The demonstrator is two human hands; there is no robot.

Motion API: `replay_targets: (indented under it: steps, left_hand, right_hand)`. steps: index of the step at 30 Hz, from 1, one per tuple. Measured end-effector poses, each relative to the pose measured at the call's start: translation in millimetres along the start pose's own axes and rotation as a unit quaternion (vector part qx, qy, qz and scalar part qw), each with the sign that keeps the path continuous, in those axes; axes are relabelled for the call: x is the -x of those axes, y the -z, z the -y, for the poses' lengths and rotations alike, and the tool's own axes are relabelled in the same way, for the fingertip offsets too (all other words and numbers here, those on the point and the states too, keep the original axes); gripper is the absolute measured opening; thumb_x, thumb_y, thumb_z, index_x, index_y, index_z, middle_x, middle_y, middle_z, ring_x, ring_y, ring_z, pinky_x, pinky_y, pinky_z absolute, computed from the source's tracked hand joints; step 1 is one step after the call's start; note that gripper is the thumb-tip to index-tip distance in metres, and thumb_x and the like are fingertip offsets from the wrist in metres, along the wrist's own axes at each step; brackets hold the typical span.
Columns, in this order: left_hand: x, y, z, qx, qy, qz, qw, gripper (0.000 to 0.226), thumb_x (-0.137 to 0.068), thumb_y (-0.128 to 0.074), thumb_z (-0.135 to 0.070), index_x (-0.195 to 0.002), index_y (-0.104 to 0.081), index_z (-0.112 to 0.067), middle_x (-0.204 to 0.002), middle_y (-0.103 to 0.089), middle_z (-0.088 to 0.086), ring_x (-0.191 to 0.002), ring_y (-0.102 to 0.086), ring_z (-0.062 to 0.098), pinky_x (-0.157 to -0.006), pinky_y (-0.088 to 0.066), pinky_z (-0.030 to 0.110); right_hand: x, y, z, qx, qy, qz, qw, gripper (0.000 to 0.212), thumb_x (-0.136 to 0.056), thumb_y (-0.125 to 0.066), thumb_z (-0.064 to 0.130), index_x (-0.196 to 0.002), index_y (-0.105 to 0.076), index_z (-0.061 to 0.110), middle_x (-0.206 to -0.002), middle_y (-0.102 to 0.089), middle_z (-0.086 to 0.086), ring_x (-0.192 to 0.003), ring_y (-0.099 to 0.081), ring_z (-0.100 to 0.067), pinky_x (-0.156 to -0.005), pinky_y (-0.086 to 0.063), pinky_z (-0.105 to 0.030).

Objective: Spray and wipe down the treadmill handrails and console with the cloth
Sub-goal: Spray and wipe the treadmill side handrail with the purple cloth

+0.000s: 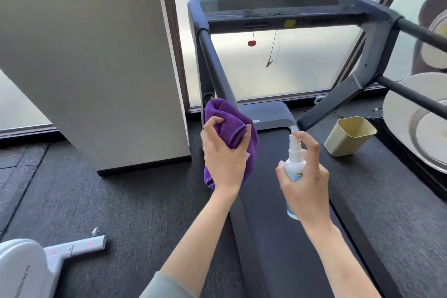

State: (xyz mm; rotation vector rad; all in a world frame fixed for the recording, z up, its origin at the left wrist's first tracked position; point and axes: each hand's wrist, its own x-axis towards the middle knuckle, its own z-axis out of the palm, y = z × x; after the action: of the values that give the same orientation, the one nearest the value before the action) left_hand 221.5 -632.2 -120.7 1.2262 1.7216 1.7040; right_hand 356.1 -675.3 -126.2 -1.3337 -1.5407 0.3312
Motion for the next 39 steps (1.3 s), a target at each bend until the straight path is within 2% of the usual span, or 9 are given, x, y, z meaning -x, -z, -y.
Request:
replay_targets:
  steps: [3,7,14,20,24,26,28,31,39]
  left_hand:
    - [5.2,-12.4,14.1,-0.046,-0.012,-0.054,0.997,0.067,-0.065,-0.076,-0.06,-0.115,-0.039,-0.034,-0.112,-0.046,-0.024,-0.095,-0.053,0.002,-0.076,-0.041,0.027]
    - [10.6,-14.1,31.3,-0.03,-0.02,-0.065,0.997,0.069,-0.061,-0.074,-0.062,-0.114,-0.037,-0.037,-0.108,-0.048,-0.03,-0.094,-0.055,0.001,-0.077,-0.043,0.022]
    - [42.9,-5.1,68.8,-0.048,0.01,-0.017,0.999,0.071,-0.064,-0.085,-0.043,-0.111,-0.037,-0.021,-0.111,-0.049,-0.009,-0.102,-0.057,0.023,-0.084,-0.05,0.048]
    - [1.6,-16.5,9.7,-0.021,-0.027,-0.09,0.995,0.07,-0.065,-0.082,-0.052,-0.109,-0.037,-0.021,-0.109,-0.049,-0.014,-0.099,-0.058,0.019,-0.085,-0.047,0.036]
    - [-51.9,-22.0,-19.9,-0.03,0.035,-0.048,0.998,0.069,-0.068,-0.08,-0.052,-0.114,-0.037,-0.023,-0.12,-0.05,-0.006,-0.105,-0.057,0.023,-0.085,-0.037,0.029]
    - [-52.7,-22.6,-16.4,-0.013,0.06,-0.035,0.998,0.067,-0.07,-0.08,-0.048,-0.116,-0.037,-0.026,-0.122,-0.052,-0.004,-0.105,-0.055,0.021,-0.09,-0.038,0.031]
    - [-41.5,-22.5,-7.4,0.017,0.078,-0.028,0.996,0.063,-0.071,-0.079,-0.048,-0.114,-0.036,-0.031,-0.118,-0.055,-0.008,-0.102,-0.056,0.019,-0.096,-0.043,0.038]
    - [-24.0,-20.7,6.4,0.069,0.081,-0.027,0.994,0.062,-0.064,-0.077,-0.055,-0.109,-0.037,-0.039,-0.105,-0.056,-0.025,-0.099,-0.059,0.013,-0.095,-0.047,0.04]
    - [16.2,-8.8,56.0,0.127,0.07,0.015,0.989,0.064,-0.055,-0.083,-0.05,-0.104,-0.041,-0.045,-0.091,-0.06,-0.031,-0.08,-0.061,-0.002,-0.073,-0.05,0.019]
  right_hand:
    - [-4.8,2.5,-12.1,0.004,-0.003,0.01,1.0,0.07,-0.083,-0.069,-0.004,-0.13,-0.04,0.039,-0.079,-0.053,0.014,-0.064,-0.056,-0.016,-0.055,-0.044,-0.012]
    - [-4.6,1.8,-22.6,0.002,-0.003,0.022,1.0,0.069,-0.083,-0.069,-0.003,-0.131,-0.04,0.037,-0.083,-0.054,0.01,-0.063,-0.057,-0.015,-0.056,-0.044,-0.011]
    - [-2.3,-0.5,-26.6,-0.023,0.001,0.048,0.999,0.069,-0.083,-0.07,-0.003,-0.131,-0.041,0.037,-0.076,-0.051,0.015,-0.066,-0.055,-0.01,-0.056,-0.043,-0.008]
    - [-22.4,-0.7,-18.0,-0.06,0.017,0.048,0.997,0.067,-0.084,-0.068,-0.001,-0.131,-0.042,0.038,-0.092,-0.059,0.023,-0.067,-0.057,-0.007,-0.056,-0.043,-0.006]
    - [-35.9,-4.7,-11.9,-0.065,0.031,0.042,0.997,0.066,-0.084,-0.067,-0.004,-0.132,-0.041,0.034,-0.1,-0.055,0.038,-0.077,-0.056,0.001,-0.061,-0.041,-0.001]
    - [-39.7,-5.8,-11.7,-0.066,0.031,0.032,0.997,0.066,-0.083,-0.066,-0.005,-0.132,-0.042,0.033,-0.096,-0.058,0.032,-0.078,-0.056,0.003,-0.061,-0.04,-0.001]
    - [-41.1,-6.9,-14.2,-0.065,0.029,0.026,0.997,0.066,-0.083,-0.066,-0.004,-0.132,-0.042,0.034,-0.09,-0.057,0.026,-0.073,-0.058,-0.001,-0.058,-0.043,-0.003]
    - [-38.4,-8.9,-17.2,-0.064,0.011,0.036,0.997,0.066,-0.085,-0.066,-0.002,-0.132,-0.041,0.038,-0.083,-0.055,0.016,-0.057,-0.059,-0.015,-0.05,-0.053,-0.025]
    - [-23.6,-8.2,-22.9,-0.059,-0.001,0.051,0.997,0.069,-0.084,-0.065,-0.003,-0.13,-0.041,0.041,-0.074,-0.057,0.013,-0.051,-0.056,-0.023,-0.049,-0.054,-0.039]
